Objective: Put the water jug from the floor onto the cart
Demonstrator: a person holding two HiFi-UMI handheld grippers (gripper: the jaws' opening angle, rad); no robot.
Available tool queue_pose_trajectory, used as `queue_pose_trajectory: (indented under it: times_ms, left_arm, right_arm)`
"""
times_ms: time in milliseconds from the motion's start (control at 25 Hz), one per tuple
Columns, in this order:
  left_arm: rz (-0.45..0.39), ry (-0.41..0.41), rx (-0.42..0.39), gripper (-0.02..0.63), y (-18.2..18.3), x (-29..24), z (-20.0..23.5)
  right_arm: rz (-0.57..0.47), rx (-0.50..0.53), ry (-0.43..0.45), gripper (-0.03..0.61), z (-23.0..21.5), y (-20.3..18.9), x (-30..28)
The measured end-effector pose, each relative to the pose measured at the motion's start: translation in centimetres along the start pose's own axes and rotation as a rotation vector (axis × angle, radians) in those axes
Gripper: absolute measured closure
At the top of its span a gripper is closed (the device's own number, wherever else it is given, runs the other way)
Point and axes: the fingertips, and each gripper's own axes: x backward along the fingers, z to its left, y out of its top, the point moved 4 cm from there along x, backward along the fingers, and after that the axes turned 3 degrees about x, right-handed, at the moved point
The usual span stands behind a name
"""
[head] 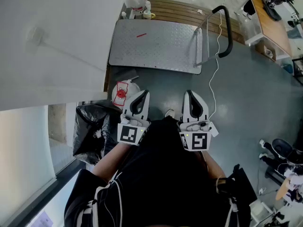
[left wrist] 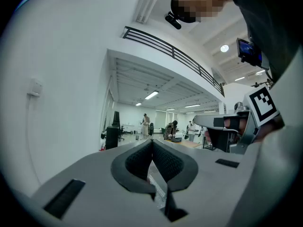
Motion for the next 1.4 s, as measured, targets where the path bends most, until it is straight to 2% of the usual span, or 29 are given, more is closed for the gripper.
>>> queue_pose_trajectory:
  times_ms: [360, 800, 960, 1160, 1400]
  left_arm:
    - [-0.003, 0.010, -0.005, 0.597, -0.1, 0.6, 0.1]
    - [-0.009, 0.053, -0.004, 0.597, -0.1, 0.8, 0.2]
    - [-0.011, 0.055, -0.022, 0.597, -0.1, 0.7, -0.5]
    - [0.002, 0.064, 0.010, 0.597, 0.1, 0.2, -1.1]
    - [0.030, 0.079, -0.003, 0.597, -0.9, 0.0, -3.2]
  right_arm:
    - [0.003, 0.008, 0.016, 0.565, 0.3, -0.2, 0.3]
    - [-0.027, -0.038, 0.020, 0.565, -0.9, -0.2, 0.3]
    - [-0.023, -0.051, 0.027, 0.565, -1.4, -0.5, 0.7]
    - [-0.054, -0.057, 0.005, 0.565, -2.5, 0.0, 1.0]
    - [-0.044, -0.082, 0.018, 0.565, -4.0, -0.7, 2.2]
